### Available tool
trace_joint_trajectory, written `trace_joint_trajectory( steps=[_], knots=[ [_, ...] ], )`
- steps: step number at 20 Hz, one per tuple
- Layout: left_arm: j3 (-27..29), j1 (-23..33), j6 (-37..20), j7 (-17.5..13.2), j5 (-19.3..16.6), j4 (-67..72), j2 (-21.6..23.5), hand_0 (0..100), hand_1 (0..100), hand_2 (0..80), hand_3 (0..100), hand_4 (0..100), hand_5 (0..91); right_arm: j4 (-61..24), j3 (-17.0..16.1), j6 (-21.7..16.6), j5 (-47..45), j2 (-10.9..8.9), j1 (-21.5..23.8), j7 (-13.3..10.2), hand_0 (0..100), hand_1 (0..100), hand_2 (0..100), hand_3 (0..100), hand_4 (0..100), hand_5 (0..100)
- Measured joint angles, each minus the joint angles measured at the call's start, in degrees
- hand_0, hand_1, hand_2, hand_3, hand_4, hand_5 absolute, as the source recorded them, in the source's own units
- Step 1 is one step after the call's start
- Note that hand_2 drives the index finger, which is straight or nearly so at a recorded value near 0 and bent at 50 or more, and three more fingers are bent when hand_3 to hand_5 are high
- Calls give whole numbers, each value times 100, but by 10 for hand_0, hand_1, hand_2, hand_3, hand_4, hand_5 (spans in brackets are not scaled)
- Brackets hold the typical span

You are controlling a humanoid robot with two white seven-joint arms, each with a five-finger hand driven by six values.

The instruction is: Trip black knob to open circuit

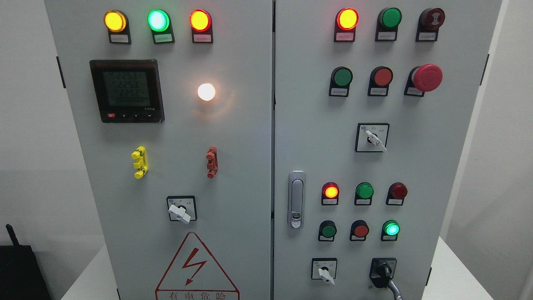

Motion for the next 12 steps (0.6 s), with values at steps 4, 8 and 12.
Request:
trace_joint_trajectory(
  steps=[4, 8, 12],
  knots=[
    [0, 0, 0, 0, 0, 0, 0, 120, 389, 0, 0, 0, 0, 0, -51, 0, -1, -45, 1, 24, 62, 117, 9, 1000, 1000, 1000],
    [0, 0, 0, 0, 0, 0, 0, 120, 389, 0, 0, 0, 0, 8, -104, 0, -3, -77, 2, 33, 63, 117, 9, 1000, 1000, 1000],
    [0, 0, 0, 0, 0, 0, 0, 120, 389, 0, 0, 0, 0, 21, -135, 0, -4, -106, 3, 34, 63, 118, 8, 1000, 1000, 1000]
  ],
)
